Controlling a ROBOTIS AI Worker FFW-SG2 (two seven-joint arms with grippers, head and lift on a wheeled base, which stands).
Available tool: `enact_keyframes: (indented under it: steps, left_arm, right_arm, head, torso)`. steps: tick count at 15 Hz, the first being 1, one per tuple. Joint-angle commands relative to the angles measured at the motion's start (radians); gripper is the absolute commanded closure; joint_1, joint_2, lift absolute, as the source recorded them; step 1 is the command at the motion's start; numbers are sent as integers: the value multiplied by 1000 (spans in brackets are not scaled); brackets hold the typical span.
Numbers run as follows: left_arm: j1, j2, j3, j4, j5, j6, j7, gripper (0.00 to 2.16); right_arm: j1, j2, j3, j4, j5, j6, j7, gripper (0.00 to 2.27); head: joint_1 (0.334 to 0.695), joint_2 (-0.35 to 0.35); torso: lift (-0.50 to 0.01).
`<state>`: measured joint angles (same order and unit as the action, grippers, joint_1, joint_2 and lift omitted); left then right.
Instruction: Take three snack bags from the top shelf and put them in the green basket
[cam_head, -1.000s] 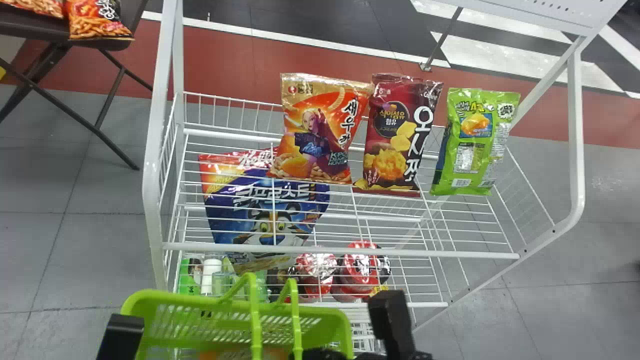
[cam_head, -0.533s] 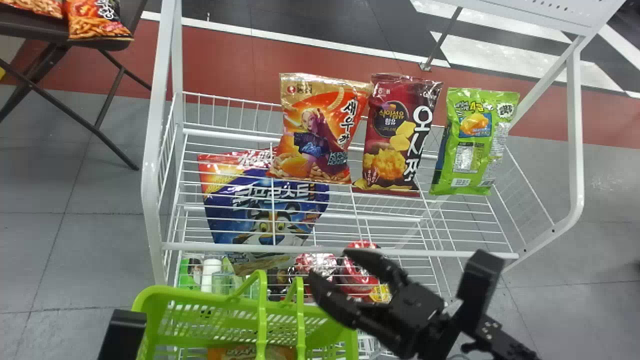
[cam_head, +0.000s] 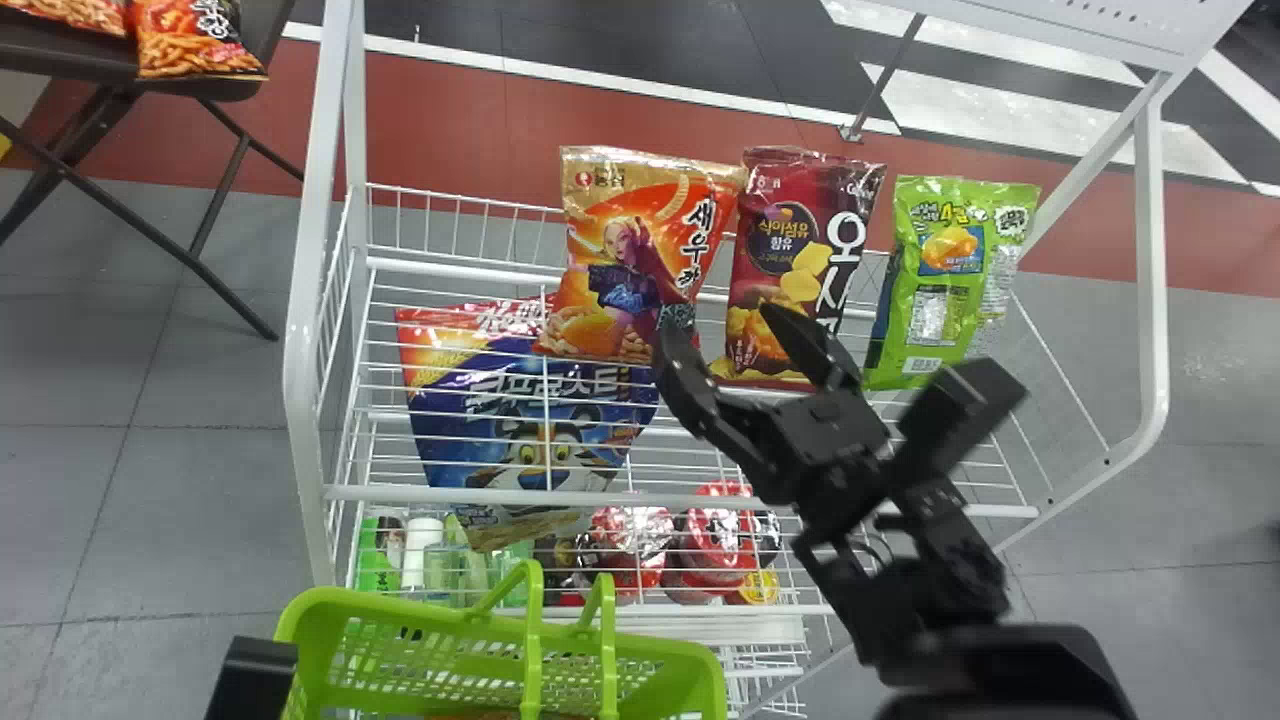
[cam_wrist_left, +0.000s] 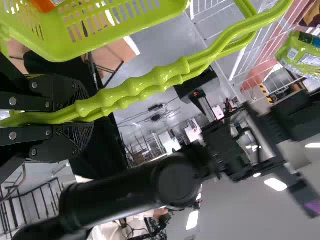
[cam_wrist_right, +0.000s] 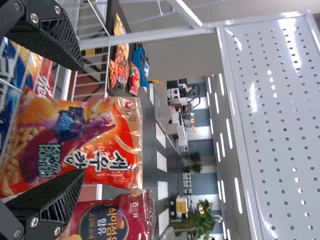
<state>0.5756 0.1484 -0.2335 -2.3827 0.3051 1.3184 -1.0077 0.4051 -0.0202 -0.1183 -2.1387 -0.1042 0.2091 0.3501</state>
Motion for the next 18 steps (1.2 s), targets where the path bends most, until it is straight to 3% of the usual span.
enact_keyframes:
  steps: [1, 4, 7, 8, 9, 10, 12, 18]
  left_arm:
    - [0, 2, 6, 7, 2, 0, -3, 1052]
    - [-5, 3, 14, 20, 8, 0, -14, 1055]
    - [-37, 3, 26, 46, 23, 3, -31, 1052]
    - [-42, 3, 29, 48, 25, 9, -31, 1052]
    - [-42, 3, 33, 48, 28, 12, -34, 1052]
    - [-43, 3, 37, 48, 31, 12, -34, 1052]
    - [-43, 3, 37, 48, 29, 12, -32, 1052]
    - [-49, 2, 36, 48, 29, 40, -28, 1052]
  right_arm:
    - [-117, -1, 28, 109, 44, 8, -29, 93]
    - [-230, -1, 54, 269, 87, 5, -79, 130]
    - [-284, -3, 52, 350, 98, 11, -79, 245]
    - [-290, -6, 49, 361, 98, 11, -77, 741]
    - [-290, -6, 54, 361, 98, 11, -77, 1551]
    - [-290, -7, 55, 359, 98, 11, -68, 2047]
    - [-275, -7, 55, 339, 92, -4, -43, 2213]
    - [-138, -10, 11, 123, 61, 11, 3, 2226]
  head:
    - [695, -350]
    - [695, -350]
    - [695, -350]
    - [695, -350]
    - [695, -350]
    - [695, -350]
    - [695, -350]
    - [695, -350]
  torso:
    - [-29]
    - [-29]
    - [-29]
    - [-29]
    - [-29]
    - [-29]
    - [-29]
    - [-29]
